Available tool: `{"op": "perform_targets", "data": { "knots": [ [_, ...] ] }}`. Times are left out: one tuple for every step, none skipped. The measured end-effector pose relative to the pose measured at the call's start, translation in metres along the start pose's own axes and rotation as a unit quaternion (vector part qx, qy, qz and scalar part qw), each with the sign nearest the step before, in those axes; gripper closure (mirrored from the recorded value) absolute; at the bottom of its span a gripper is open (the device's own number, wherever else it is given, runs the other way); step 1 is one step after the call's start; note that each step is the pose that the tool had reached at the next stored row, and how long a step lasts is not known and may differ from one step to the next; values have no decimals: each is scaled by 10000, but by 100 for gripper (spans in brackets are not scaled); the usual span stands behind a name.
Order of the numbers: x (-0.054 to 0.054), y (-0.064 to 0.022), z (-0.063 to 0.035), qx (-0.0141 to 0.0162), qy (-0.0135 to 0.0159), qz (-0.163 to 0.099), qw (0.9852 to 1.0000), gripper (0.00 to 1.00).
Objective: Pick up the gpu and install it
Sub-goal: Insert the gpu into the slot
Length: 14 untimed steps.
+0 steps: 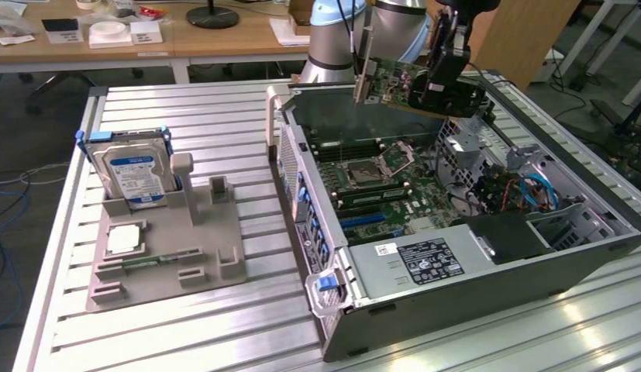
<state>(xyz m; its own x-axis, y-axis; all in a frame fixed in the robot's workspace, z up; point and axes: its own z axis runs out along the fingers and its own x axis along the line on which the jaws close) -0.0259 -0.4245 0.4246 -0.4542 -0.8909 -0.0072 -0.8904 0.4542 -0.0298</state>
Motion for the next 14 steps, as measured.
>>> {"op": "perform_targets", "data": {
  "knots": [
    [0,0,0,0,-1,-48,10000,72],
    [0,0,0,-1,-3,-100,9999,72],
    [0,0,0,-1,-5,-157,9999,72],
    [0,0,0,-2,-6,-217,9998,72],
    [0,0,0,-2,-8,-276,9996,72],
    [0,0,0,-3,-10,-329,9995,72],
    [0,-1,0,-3,-11,-378,9993,72],
    [0,0,0,-3,-13,-428,9991,72],
    [0,0,0,-4,-14,-471,9989,72],
    [0,0,0,-4,-15,-515,9987,72],
    [0,0,0,-4,-16,-556,9985,72],
    [0,0,0,-4,-17,-595,9982,72],
    [0,0,0,-5,-19,-629,9980,72],
    [0,0,0,-5,-20,-662,9978,72]
  ]
}}
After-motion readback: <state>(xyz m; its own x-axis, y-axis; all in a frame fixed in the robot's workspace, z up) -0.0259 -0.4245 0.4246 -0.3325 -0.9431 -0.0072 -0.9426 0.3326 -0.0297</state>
